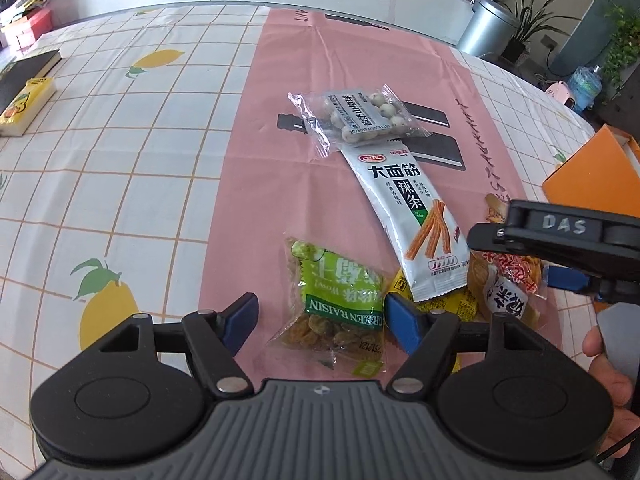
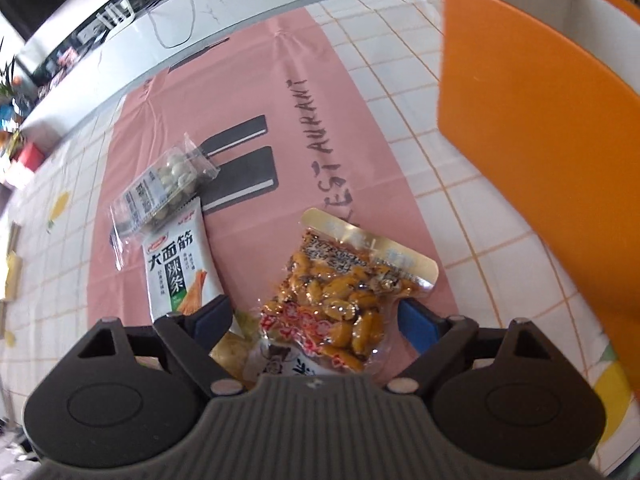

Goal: Organize snacks
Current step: 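Close the left tool on the green raisin bag while the right tool closes on the orange nut bag, then carry the raisin bag with the left tool while the right tool carries the nut bag into the orange box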

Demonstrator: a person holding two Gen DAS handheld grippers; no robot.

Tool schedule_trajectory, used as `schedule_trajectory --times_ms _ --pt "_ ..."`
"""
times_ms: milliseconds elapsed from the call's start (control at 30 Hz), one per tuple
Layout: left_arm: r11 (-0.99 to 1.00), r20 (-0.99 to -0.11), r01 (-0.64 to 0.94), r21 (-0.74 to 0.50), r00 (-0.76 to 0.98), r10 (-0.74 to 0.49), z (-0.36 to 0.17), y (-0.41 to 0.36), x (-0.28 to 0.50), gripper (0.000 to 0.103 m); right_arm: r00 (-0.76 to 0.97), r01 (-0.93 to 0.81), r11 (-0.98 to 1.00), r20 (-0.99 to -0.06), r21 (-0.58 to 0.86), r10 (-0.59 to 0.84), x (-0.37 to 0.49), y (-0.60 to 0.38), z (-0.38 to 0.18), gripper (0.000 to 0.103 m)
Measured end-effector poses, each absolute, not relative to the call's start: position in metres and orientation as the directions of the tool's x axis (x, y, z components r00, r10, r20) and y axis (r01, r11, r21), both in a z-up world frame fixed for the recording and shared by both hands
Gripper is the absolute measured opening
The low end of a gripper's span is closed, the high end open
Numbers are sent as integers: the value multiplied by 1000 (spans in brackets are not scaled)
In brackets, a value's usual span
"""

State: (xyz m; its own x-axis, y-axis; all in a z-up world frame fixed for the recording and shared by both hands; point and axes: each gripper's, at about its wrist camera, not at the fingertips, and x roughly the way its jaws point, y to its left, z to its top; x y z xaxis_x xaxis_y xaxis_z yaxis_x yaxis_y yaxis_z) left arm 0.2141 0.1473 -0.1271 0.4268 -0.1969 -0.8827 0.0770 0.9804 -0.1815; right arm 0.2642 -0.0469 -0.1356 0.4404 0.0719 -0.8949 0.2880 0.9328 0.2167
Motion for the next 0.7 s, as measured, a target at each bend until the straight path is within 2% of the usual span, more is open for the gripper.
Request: schedule_trajectory --times_ms 167,300,367,400,433,467,500,533,567,600,700 --pt "981 -881 70 -180 433 -192 -128 148 215 81 446 214 967 -895 137 28 273 -39 -137 81" --pt "982 -877 68 -176 442 -188 -128 147 216 81 445 167 976 -894 143 55 277 -46 -136 77" --pt "984 -877 75 -164 445 -181 -129 144 216 81 453 155 975 -888 160 74 276 -51 -133 71" --pt "984 -877 79 -158 446 -177 -129 143 216 80 459 150 975 -885 162 76 276 -53 -131 59" --pt "984 -877 86 -153 447 -176 -129 142 215 78 458 144 976 -885 166 83 276 -55 -130 59" --pt "984 -877 89 -152 448 -176 -129 141 215 73 454 144 973 -886 178 95 276 -57 -130 59" --pt "984 -875 91 -151 450 -176 -129 141 215 68 458 142 971 -883 192 108 275 -59 -129 54" --pt "984 -874 92 -153 452 -178 -128 141 215 66 464 134 971 -878 197 114 274 -61 -127 46" --pt "983 -873 90 -159 453 -182 -128 141 214 57 478 126 972 -871 199 117 272 -62 -124 40" --pt "983 -873 86 -162 453 -183 -128 141 214 56 496 124 972 -861 198 112 271 -63 -120 33" --pt "983 -873 79 -165 452 -182 -127 141 214 53 497 115 972 -859 207 124 271 -66 -116 31"
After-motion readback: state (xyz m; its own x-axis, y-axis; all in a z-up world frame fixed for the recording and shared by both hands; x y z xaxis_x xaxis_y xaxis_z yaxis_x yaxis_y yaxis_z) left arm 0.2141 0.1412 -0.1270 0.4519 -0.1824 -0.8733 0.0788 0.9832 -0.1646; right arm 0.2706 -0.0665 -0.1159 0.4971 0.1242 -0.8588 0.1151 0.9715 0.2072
